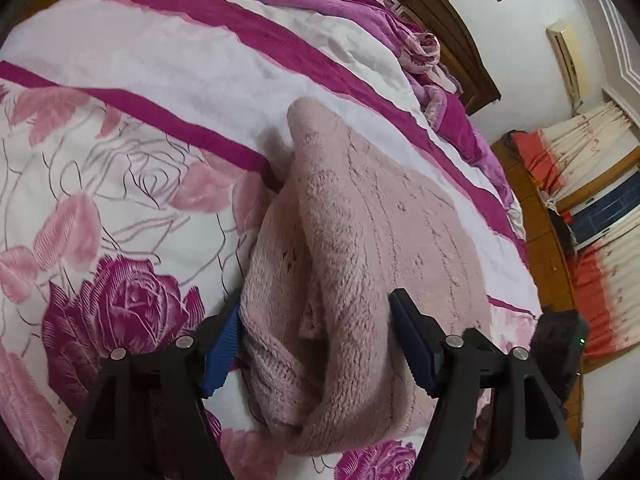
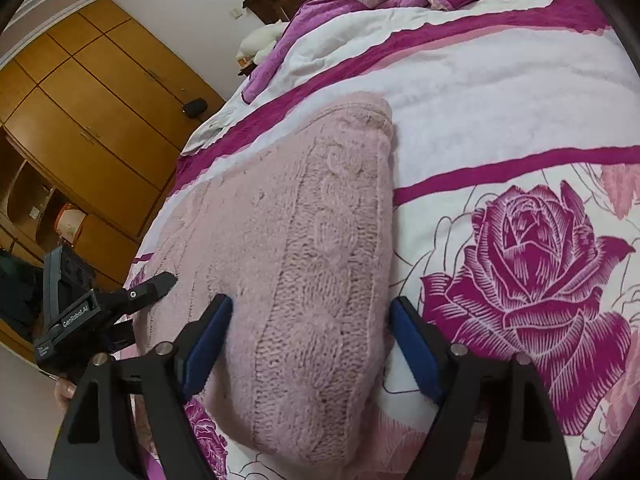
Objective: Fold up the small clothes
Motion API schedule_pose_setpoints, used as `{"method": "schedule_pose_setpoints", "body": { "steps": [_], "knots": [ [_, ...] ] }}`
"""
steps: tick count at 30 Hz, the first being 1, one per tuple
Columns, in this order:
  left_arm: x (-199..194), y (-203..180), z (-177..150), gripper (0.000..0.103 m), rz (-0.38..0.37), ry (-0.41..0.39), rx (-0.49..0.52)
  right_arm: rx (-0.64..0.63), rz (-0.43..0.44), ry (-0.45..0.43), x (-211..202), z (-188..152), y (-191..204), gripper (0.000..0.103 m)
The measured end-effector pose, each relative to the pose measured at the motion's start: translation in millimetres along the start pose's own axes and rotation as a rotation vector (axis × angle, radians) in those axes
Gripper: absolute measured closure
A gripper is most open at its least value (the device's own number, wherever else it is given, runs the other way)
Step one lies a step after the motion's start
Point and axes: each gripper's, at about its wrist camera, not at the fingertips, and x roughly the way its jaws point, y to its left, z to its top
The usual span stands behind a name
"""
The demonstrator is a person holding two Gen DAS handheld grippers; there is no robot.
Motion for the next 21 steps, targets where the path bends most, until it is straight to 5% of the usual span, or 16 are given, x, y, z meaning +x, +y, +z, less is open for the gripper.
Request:
{"method": "schedule_pose_setpoints", "body": {
  "steps": [11,16,21],
  "knots": [
    [8.0,-10.1,-10.6,0.054,-0.067,0.056,0.031,-0.026,0.049,0.016,12.4,0.1,7.4,0.021],
    [11.3,-8.1,-10.4,0.078,-0.110,0.073,0.023,-0.006,0.072,0.007,13.8,2.5,5.5,0.044],
    [-0.4,-14.5,-6.1,0.085,-0.158,0.064,-0.011,-0.018,0.091,-0.018,-1.4,10.6,16.3,0.053]
  ]
}}
